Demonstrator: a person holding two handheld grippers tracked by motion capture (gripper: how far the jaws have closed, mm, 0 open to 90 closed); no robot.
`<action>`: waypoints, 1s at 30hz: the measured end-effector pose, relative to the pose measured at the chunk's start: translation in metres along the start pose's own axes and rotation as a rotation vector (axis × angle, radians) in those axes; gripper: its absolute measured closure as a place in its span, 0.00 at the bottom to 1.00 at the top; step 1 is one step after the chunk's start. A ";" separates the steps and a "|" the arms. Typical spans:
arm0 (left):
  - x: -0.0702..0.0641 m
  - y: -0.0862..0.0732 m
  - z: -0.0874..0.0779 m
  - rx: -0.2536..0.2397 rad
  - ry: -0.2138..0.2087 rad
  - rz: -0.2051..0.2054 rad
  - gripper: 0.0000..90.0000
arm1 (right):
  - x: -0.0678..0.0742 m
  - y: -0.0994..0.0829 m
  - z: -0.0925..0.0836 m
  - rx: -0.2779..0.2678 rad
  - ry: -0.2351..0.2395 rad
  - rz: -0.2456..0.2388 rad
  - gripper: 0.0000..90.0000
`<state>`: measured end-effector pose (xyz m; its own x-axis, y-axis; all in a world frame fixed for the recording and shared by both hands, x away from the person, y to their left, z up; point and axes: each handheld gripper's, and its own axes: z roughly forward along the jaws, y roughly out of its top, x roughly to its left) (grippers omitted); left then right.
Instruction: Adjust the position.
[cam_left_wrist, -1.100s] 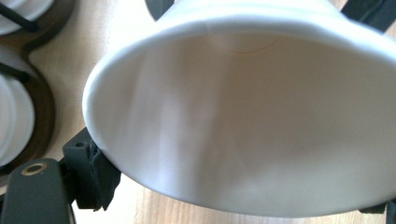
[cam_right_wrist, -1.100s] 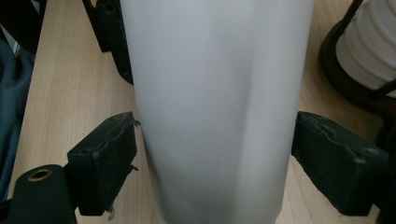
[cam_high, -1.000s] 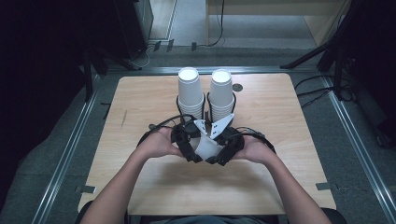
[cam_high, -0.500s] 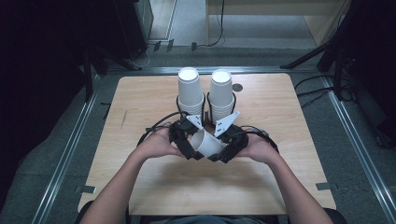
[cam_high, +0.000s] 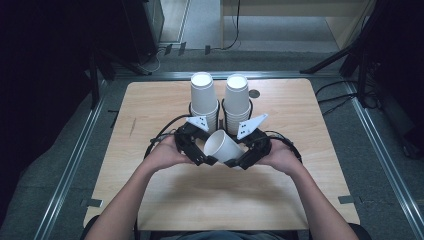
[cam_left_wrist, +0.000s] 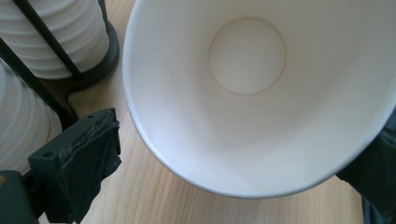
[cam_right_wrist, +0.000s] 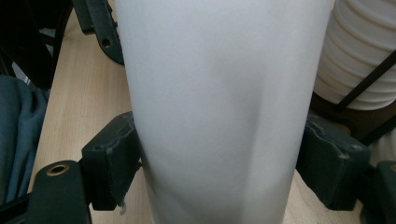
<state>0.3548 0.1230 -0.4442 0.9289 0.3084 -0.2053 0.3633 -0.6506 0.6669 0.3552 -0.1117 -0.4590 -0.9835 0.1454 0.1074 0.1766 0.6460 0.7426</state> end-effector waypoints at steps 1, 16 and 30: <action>0.000 0.000 0.000 0.000 0.000 0.000 0.00 | 0.000 0.000 0.000 0.000 0.000 0.000 0.23; -0.002 0.006 0.003 -0.164 -0.064 -0.077 0.00 | 0.001 0.002 0.000 -0.095 0.049 0.033 0.23; -0.003 0.008 0.005 -0.121 -0.079 -0.067 0.13 | 0.002 0.002 0.003 -0.077 0.051 0.042 0.22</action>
<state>0.3550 0.1132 -0.4422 0.9072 0.2902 -0.3047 0.4181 -0.5402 0.7303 0.3536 -0.1076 -0.4596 -0.9764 0.1314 0.1712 0.2157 0.5802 0.7854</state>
